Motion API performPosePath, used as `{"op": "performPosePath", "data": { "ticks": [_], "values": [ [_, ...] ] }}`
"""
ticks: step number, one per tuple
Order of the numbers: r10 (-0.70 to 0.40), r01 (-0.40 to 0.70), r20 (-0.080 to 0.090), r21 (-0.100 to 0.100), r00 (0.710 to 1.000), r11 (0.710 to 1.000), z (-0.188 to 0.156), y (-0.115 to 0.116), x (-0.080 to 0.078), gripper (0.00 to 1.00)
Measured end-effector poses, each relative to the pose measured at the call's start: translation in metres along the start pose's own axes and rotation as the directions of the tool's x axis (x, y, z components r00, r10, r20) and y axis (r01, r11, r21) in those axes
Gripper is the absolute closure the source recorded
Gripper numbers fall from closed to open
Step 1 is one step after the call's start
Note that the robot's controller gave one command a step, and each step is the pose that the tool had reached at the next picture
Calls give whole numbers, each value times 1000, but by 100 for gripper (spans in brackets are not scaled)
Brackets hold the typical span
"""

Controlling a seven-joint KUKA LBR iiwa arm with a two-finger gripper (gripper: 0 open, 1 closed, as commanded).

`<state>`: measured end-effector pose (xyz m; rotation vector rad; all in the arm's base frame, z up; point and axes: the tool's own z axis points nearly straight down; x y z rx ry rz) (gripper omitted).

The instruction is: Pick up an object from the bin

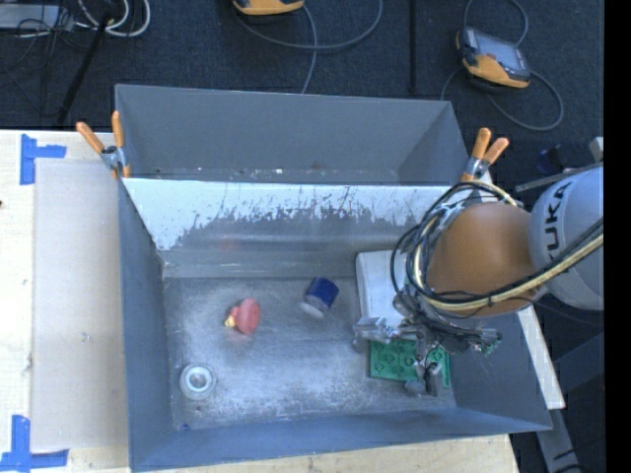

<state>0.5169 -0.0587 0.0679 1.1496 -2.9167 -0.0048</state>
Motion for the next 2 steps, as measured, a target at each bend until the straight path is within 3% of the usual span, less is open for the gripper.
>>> {"op": "performPosePath", "data": {
  "ticks": [1,2],
  "values": [
    [2,-2,4,-2,1000,1000,-3,1,-3,100],
    [-22,22,11,11,1000,1000,-178,26,-19,100]
  ]
}}
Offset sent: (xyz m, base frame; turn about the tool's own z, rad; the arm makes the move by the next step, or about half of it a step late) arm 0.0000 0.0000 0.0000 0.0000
